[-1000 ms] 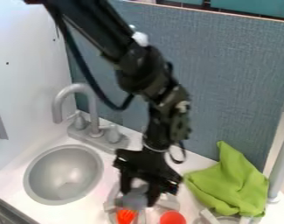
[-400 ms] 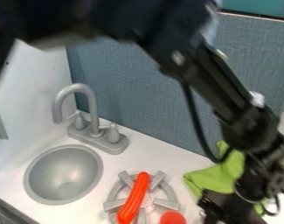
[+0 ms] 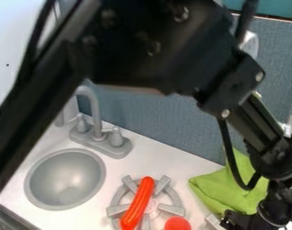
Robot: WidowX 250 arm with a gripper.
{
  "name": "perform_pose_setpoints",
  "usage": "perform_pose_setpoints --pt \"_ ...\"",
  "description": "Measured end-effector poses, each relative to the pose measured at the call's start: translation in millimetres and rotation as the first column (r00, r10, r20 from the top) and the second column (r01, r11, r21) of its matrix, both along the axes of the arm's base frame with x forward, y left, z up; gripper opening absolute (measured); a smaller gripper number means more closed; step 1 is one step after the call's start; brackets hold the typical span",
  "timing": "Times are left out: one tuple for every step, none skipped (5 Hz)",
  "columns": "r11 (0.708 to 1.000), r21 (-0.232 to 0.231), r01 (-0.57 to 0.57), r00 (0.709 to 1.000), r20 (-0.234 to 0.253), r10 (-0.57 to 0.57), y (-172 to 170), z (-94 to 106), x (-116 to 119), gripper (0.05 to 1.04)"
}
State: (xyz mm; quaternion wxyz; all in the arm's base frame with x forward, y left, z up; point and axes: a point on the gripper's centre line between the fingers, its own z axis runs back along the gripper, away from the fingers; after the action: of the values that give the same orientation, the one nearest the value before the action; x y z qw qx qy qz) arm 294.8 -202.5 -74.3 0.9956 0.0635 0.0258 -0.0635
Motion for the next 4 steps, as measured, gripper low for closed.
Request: perform_pose_setpoints --pt "1.0 0.017 -0.007 1.0 -0.021 0.007 2.1 -8.5 0.2 0.658" --pt "0.999 0.039 -0.028 0.999 -0.024 0.029 10.2 -8.3 3.0 0.709" --pt "1.0 0.011 -0.022 0.999 -0.024 0.022 18.3 -9.5 11.0 0.984" --pt "0.997 -0.046 -0.065 0.998 -0.025 0.064 28.1 -10.1 7.8 1.005"
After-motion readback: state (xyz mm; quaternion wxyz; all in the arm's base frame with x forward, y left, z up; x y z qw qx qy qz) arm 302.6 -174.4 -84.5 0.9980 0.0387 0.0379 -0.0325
